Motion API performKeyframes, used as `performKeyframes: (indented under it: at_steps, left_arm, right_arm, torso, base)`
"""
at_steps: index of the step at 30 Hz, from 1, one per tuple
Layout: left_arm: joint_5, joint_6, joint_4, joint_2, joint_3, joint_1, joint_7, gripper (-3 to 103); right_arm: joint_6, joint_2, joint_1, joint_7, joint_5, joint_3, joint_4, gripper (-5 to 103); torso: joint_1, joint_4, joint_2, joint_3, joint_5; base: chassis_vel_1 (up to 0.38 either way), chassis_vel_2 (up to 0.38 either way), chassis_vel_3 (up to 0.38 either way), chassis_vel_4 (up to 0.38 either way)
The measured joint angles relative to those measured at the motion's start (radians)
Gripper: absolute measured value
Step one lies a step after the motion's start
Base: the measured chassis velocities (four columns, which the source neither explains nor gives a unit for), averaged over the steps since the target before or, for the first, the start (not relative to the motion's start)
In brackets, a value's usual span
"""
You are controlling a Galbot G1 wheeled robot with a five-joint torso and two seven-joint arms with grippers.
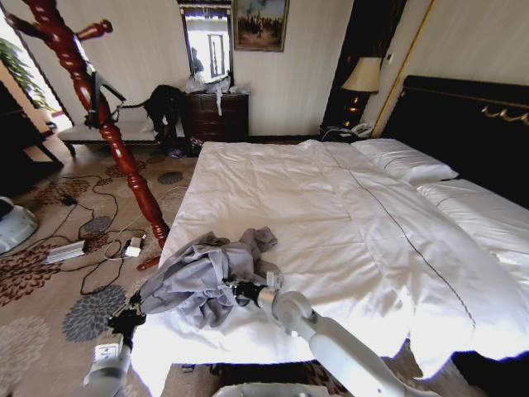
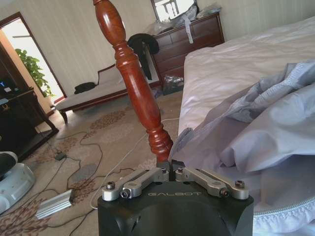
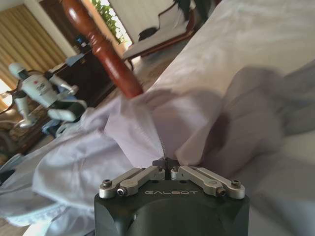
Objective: Pick up the clothes from the bed and hang them on the clothes hanger.
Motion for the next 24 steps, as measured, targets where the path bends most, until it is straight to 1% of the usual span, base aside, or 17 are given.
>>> performKeyframes:
  at_steps: [2,3,4,6,8,9,13,14,16,18,19,21,22,23,24]
  left_arm:
    - [0.001,0.0,0.0,0.0,0.001,-0.005,-0.001,0]
    - [0.004,0.0,0.001,-0.001,0.006,-0.007,-0.001,0]
    - [0.004,0.0,0.001,-0.001,0.006,-0.007,-0.001,0]
    - [0.012,0.0,0.006,-0.003,0.018,-0.012,-0.003,0]
    - [0.018,0.001,0.009,-0.004,0.027,-0.017,-0.004,0]
    - [0.018,0.001,0.009,-0.004,0.027,-0.017,-0.004,0]
    - [0.02,0.002,0.002,-0.002,0.026,-0.018,-0.005,0]
    - [0.02,0.002,0.002,-0.002,0.026,-0.018,-0.005,0]
    - [0.02,0.002,-0.005,0.0,0.017,-0.015,-0.005,0]
    - [0.019,0.002,-0.009,0.001,0.009,-0.01,-0.003,0]
    - [0.019,0.002,-0.009,0.001,0.009,-0.01,-0.003,0]
    - [0.019,-0.001,-0.008,0.001,0.004,-0.007,0.0,0]
    - [0.018,-0.002,-0.003,0.001,0.002,-0.007,0.002,0]
    - [0.018,-0.004,0.002,0.001,0.002,-0.008,0.003,0]
    - [0.018,-0.004,0.002,0.001,0.002,-0.008,0.003,0]
  right_arm:
    - [0.004,-0.058,-0.029,0.002,-0.016,0.079,0.067,0]
    - [0.009,-0.079,-0.041,0.003,-0.038,0.101,0.095,0]
    - [0.009,-0.079,-0.041,0.003,-0.038,0.101,0.095,0]
    - [0.024,-0.116,-0.064,-0.002,-0.116,0.133,0.145,0]
    - [0.036,-0.138,-0.086,-0.01,-0.186,0.145,0.178,0]
    - [0.036,-0.138,-0.086,-0.01,-0.186,0.145,0.178,0]
    - [0.031,-0.16,-0.13,-0.019,-0.248,0.136,0.233,0]
    - [0.031,-0.16,-0.13,-0.019,-0.248,0.136,0.233,0]
    - [0.027,-0.185,-0.16,-0.029,-0.303,0.154,0.24,0]
    - [0.026,-0.218,-0.212,-0.037,-0.31,0.205,0.25,0]
    - [0.026,-0.218,-0.212,-0.037,-0.31,0.205,0.25,0]
    - [0.027,-0.254,-0.273,-0.048,-0.312,0.258,0.26,0]
    - [0.029,-0.276,-0.314,-0.055,-0.32,0.293,0.269,0]
    - [0.029,-0.289,-0.349,-0.06,-0.325,0.315,0.277,0]
    - [0.029,-0.289,-0.349,-0.06,-0.325,0.315,0.277,0]
  torso:
    - [0.0,-0.0001,0.0,0.0,0.0]
    - [0.0,0.0,0.0,0.0,0.0]
    - [0.0,0.0,0.0,0.0,0.0]
    - [0.0,0.0001,0.0,0.0,-0.0001]
    - [0.0,0.0002,0.0,0.0,-0.0002]
    - [0.0,0.0002,0.0,0.0,-0.0002]
    - [0.0,0.0004,0.0,0.0,-0.0001]
    - [0.0,0.0004,0.0,0.0,-0.0001]
    - [0.0,0.0003,0.0,0.0,0.0]
    - [0.0,0.0005,0.0,0.0,0.0]
    - [0.0,0.0005,0.0,0.0,0.0]
    - [0.0,-0.0001,0.0,0.0,0.0001]
    - [0.0,0.0,0.0,0.0,-0.0004]
    - [0.0,0.0,0.0,0.0,-0.0004]
    - [0.0,0.0,0.0,0.0,-0.0004]
  base:
    - [0.0,0.0,0.0,0.0]
    - [0.0,0.0,0.0,0.0]
    - [0.0,0.0,0.0,0.0]
    - [0.0,0.0,0.0,0.0]
    - [0.0,0.0,0.0,0.0]
    - [0.0,0.0,0.0,0.0]
    - [0.0,0.0,0.0,0.0]
    - [0.0,0.0,0.0,0.0]
    - [0.0,0.0,0.0,0.0]
    - [0.0,0.0,0.0,0.0]
    - [0.0,0.0,0.0,0.0]
    - [0.0,0.0,0.0,0.0]
    - [0.0,0.0,0.0,0.0]
    - [0.0,0.0,0.0,0.0]
    - [0.0,0.0,0.0,0.0]
